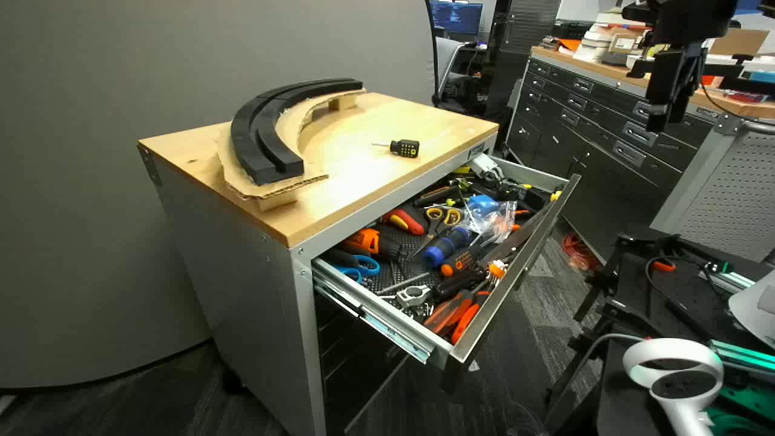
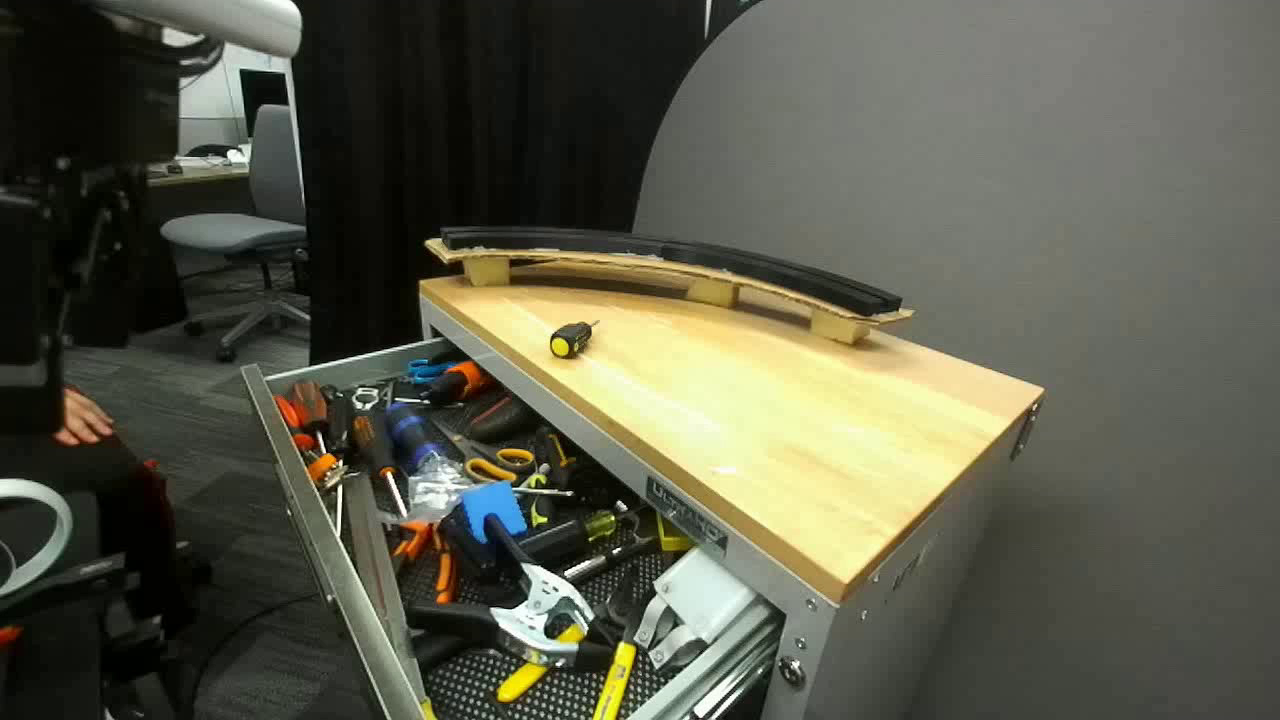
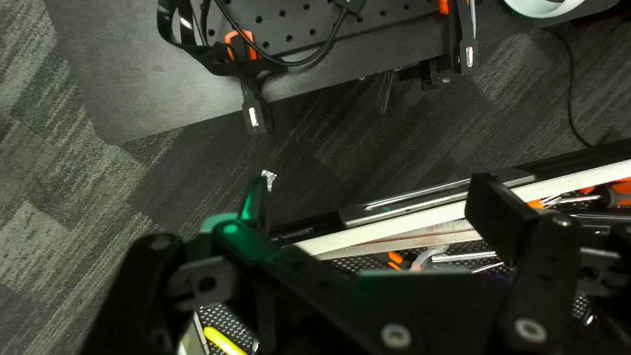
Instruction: Put the screwdriver in the drawer then close it
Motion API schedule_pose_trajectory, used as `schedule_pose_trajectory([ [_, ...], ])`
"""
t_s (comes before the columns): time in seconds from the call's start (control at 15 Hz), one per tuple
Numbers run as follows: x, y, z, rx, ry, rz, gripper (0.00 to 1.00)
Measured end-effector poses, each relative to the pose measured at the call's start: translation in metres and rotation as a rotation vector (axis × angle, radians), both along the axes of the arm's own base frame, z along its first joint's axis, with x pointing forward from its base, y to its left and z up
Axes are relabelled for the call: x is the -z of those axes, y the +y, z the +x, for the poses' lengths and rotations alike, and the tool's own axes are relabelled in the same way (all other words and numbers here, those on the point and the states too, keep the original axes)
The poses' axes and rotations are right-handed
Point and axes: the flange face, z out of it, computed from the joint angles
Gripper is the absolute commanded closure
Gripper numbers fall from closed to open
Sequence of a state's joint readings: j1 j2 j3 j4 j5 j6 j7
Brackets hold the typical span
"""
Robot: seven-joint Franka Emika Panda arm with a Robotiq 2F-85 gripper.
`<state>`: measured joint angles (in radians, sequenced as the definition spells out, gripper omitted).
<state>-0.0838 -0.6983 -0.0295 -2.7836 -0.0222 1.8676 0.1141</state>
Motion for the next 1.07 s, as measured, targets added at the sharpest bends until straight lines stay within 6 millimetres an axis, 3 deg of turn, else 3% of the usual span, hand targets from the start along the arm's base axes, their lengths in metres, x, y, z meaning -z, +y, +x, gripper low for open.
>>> schedule_pose_trajectory([
  [0.67,0.0,-0.003,0.003,0.024,-0.019,0.027,0.0],
  [0.87,0.008,-0.001,0.025,0.081,-0.11,0.109,0.0],
  [1.07,0.024,0.028,0.064,0.064,-0.189,0.171,0.0],
])
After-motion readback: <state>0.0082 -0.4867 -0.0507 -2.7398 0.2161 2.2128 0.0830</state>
